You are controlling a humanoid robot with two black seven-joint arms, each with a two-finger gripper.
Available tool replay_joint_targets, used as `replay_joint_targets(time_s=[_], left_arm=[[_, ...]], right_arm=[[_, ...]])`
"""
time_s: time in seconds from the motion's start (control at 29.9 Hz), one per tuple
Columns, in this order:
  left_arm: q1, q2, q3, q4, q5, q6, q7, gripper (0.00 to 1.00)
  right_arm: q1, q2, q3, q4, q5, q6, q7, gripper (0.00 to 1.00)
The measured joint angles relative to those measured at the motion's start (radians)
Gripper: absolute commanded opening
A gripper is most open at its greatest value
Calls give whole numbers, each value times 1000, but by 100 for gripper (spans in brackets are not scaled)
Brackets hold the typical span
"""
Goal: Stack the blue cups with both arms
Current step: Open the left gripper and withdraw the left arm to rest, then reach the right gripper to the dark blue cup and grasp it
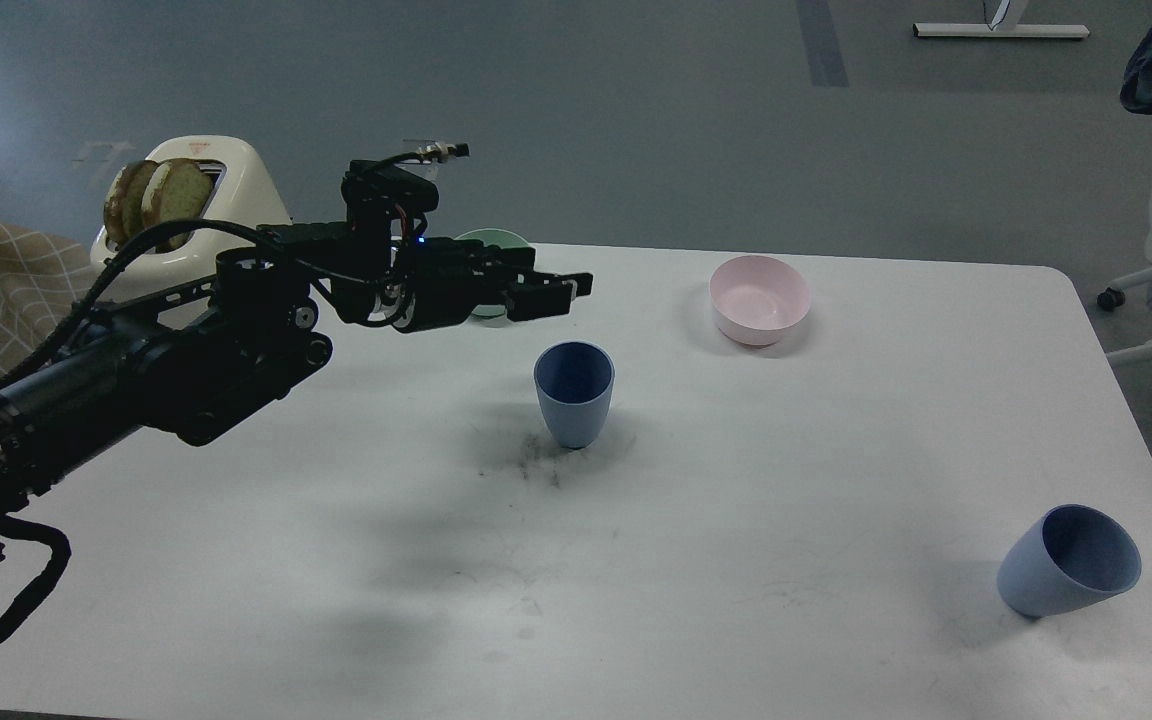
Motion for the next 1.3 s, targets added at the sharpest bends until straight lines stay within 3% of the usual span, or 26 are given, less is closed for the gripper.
replay_joint_targets(time_s=[0.13, 0.3, 0.43, 0.63, 0.84, 1.1, 1.3], left_arm=[[1, 41, -54, 9, -310, 24, -2, 98], [5, 59, -228, 45, -604, 17, -30, 98], [29, 63, -365, 104, -835, -5, -38, 98], [64, 62, -462, 165, -1164, -76, -35, 98], [99, 49, -514, 182, -1232, -93, -31, 98], [107, 49, -539, 182, -1235, -99, -31, 98], [108, 49, -539, 174, -1236, -100, -32, 98]], right_arm=[[-25, -102, -4, 47, -2, 0, 0, 100], [-87, -222, -13, 168, -51, 0, 1, 100], [-113, -303, -13, 311, -243, 0, 2, 100], [-126, -396, -42, 452, -525, 0, 2, 100], [-244, -474, -135, 525, -719, 0, 5, 100], [-443, -434, -218, 635, -966, 0, 14, 100], [-546, -442, -310, 685, -1017, 0, 56, 100]])
